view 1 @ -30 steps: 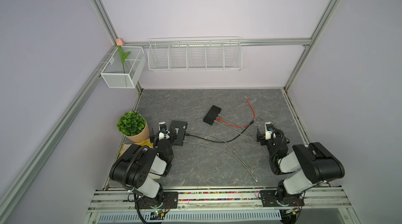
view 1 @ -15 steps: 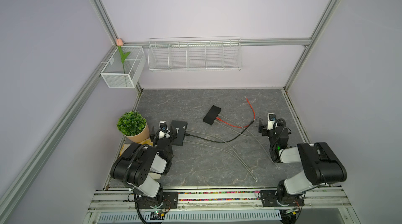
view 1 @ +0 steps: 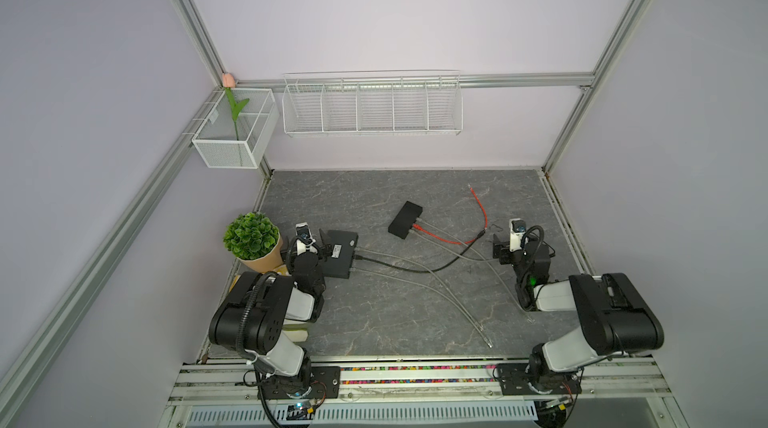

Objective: Insert the plug into the switch port

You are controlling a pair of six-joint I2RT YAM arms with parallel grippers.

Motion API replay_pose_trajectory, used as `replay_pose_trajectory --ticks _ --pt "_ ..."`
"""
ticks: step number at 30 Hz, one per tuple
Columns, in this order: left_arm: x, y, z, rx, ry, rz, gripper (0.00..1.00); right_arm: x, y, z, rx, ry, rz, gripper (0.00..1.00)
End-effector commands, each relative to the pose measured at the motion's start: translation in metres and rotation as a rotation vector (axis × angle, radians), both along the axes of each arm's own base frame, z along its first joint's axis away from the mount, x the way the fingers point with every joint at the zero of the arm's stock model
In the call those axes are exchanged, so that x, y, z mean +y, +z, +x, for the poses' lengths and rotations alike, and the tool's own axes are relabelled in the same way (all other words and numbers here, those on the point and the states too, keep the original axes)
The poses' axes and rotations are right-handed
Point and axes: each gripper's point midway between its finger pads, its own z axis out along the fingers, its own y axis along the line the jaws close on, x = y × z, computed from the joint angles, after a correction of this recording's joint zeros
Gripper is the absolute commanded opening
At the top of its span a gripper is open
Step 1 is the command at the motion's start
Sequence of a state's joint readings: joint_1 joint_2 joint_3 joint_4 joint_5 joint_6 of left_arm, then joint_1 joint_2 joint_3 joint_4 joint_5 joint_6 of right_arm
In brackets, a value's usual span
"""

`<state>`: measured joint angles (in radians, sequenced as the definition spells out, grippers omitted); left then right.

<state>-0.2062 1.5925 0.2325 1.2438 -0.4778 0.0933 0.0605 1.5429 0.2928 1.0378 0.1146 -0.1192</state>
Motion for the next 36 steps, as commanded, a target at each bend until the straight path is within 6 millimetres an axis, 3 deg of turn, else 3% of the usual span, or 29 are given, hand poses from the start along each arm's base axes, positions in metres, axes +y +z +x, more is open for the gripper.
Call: replay_pose_trajectory --ticks 1,5,14,21,36 --pt "0.001 0.004 0.004 -0.008 0.011 -0.027 1.00 -0.001 0.007 -0.002 -0.036 -0.003 0.018 0.89" --pt "0.004 0.005 0.003 -0.031 0.026 -0.029 1.00 -0.004 0.008 -0.003 -0.042 -0.019 0.019 0.89" --pt "0.010 0.004 0.007 -0.015 0.052 -0.043 1.00 -0.035 0.005 0.003 -0.006 -0.210 0.046 0.89" --pt "0.043 -0.002 0.008 -0.003 0.090 -0.194 1.00 -0.042 0.003 0.005 0.011 -0.253 0.051 0.89" --pt "0.035 -0.006 0.023 0.062 0.043 -0.171 1.00 -0.043 0.003 0.007 0.021 -0.257 0.048 0.89"
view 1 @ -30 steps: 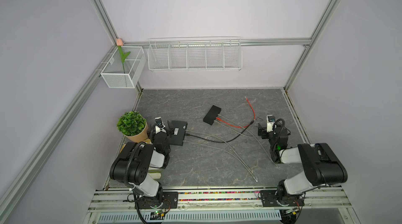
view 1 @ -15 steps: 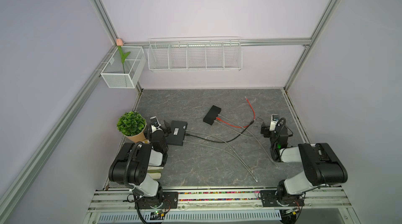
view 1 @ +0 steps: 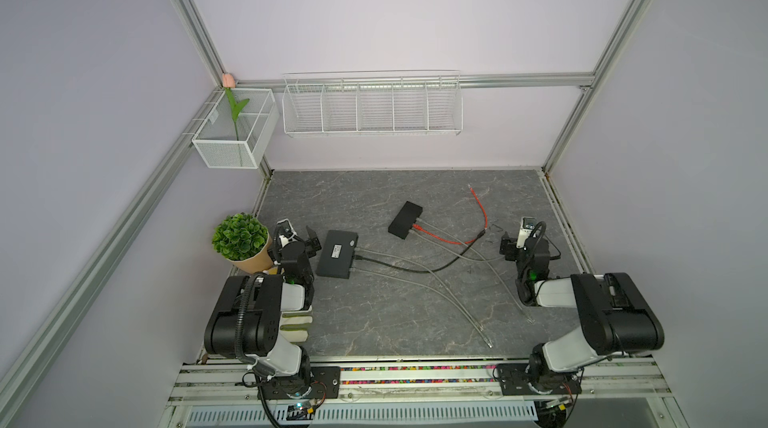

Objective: Insert the plug into the switch port

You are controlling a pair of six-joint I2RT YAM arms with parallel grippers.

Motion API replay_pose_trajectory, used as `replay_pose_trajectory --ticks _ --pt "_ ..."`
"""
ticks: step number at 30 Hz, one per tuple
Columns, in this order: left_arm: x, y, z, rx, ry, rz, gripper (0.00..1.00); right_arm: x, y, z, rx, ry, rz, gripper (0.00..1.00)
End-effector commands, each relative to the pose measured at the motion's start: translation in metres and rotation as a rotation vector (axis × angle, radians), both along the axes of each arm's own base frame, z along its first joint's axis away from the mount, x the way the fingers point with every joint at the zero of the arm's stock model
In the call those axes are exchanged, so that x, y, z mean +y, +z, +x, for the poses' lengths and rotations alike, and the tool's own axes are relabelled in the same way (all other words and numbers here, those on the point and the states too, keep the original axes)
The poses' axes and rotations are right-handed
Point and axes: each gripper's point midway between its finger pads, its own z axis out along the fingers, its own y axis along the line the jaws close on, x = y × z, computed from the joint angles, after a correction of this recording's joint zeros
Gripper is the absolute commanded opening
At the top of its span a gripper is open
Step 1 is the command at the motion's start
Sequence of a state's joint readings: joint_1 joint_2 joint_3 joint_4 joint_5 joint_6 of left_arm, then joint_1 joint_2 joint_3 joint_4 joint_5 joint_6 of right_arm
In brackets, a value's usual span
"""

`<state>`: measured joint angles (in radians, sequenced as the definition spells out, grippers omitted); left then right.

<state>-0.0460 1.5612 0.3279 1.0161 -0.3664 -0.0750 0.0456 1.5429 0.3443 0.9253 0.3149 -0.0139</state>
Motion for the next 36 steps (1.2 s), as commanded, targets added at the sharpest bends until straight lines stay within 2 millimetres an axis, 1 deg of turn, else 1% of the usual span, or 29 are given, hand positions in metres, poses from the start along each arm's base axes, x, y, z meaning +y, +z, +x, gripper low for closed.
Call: replay_pose_trajectory --ticks 1,2,5,7,8,9,10,21,24,28,32,36 --pt "-0.010 0.001 0.010 0.032 -0.056 0.003 1.00 -0.004 0.008 0.004 -0.027 -0.022 0.011 0.89" --pt "-0.013 0.001 0.011 0.042 -0.069 0.012 1.00 -0.004 0.008 0.004 -0.027 -0.020 0.011 0.89" --pt "-0.013 0.002 0.011 0.037 -0.068 0.013 1.00 -0.003 0.008 0.004 -0.025 -0.019 0.011 0.89" --pt "-0.017 0.001 0.012 0.036 -0.091 0.008 1.00 0.015 0.006 0.009 -0.007 0.102 0.025 0.89" --pt "-0.026 -0.001 0.016 0.056 -0.156 0.019 1.00 0.022 0.005 0.010 0.006 0.162 0.037 0.89" --pt "-0.036 -0.002 0.018 0.069 -0.213 0.022 1.00 0.026 0.004 0.010 0.008 0.196 0.057 0.89" --pt "-0.036 -0.001 0.018 0.063 -0.220 0.025 1.00 0.026 0.004 0.010 0.006 0.212 0.068 0.89" --pt "-0.033 -0.001 0.019 0.064 -0.211 0.011 1.00 0.027 0.005 0.010 0.003 0.225 0.079 0.89" --pt "-0.034 -0.001 0.018 0.062 -0.212 0.015 1.00 0.047 0.007 0.004 -0.020 0.362 0.088 0.89" --pt "-0.043 0.000 0.016 0.047 -0.266 0.020 1.00 0.046 0.008 0.005 -0.022 0.364 0.089 0.89" --pt "-0.044 -0.001 0.016 0.051 -0.274 0.020 1.00 0.046 0.008 0.005 -0.021 0.364 0.089 0.89" --pt "-0.034 -0.001 0.019 0.063 -0.219 0.002 1.00 0.045 0.008 0.005 -0.021 0.363 0.100 0.89"
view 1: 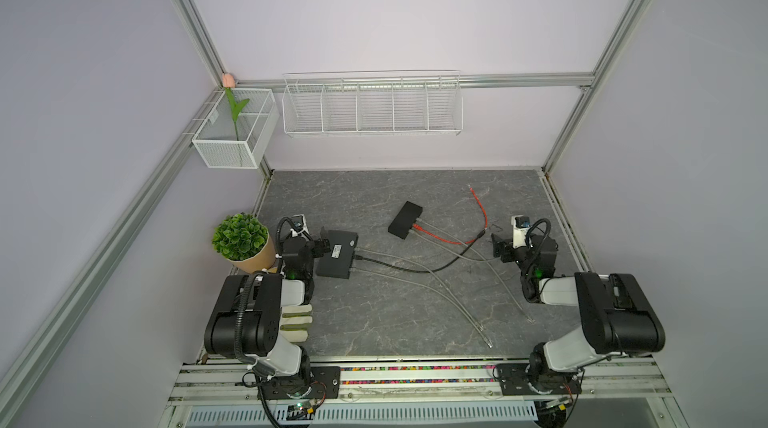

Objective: Insert the plug into the switch port

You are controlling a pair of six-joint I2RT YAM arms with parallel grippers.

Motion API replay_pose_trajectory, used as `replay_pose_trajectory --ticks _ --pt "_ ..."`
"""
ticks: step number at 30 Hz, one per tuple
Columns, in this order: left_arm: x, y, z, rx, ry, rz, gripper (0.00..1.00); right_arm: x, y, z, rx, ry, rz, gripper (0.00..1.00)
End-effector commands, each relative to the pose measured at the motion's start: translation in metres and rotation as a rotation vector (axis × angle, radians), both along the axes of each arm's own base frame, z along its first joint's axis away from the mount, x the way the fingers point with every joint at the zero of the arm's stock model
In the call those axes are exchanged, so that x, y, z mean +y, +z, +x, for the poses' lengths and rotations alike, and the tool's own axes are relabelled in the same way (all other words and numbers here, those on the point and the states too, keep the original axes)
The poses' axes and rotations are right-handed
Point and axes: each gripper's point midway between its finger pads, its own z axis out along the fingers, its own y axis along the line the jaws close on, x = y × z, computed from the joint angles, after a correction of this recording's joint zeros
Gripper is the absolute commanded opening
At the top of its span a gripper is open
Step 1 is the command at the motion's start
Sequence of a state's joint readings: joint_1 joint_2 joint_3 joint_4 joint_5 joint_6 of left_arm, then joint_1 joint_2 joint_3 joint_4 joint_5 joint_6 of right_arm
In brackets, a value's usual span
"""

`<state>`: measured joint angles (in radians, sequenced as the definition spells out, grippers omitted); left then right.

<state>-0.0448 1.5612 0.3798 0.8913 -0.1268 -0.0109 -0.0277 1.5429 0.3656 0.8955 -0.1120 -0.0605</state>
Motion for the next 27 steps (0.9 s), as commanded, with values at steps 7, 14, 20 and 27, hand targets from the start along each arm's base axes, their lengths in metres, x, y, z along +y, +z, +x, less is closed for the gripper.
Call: replay_pose_trajectory --ticks 7,14,20,27 --pt "0.0068 0.0104 0.0045 -0.025 0.029 -0.003 1.00 -0.0010 0.0067 -0.0005 -0.031 0.016 0.003 0.89" --pt "0.0063 0.0101 0.0044 -0.024 0.028 -0.003 1.00 -0.0008 0.0071 -0.0001 -0.032 0.017 0.003 0.89" --pt "0.0062 0.0107 0.0044 -0.027 0.028 -0.003 1.00 -0.0008 0.0069 -0.0004 -0.031 0.018 0.003 0.89" --pt "0.0068 0.0108 0.0045 -0.027 0.029 -0.001 1.00 -0.0008 0.0076 -0.0001 -0.034 0.018 0.003 0.89"
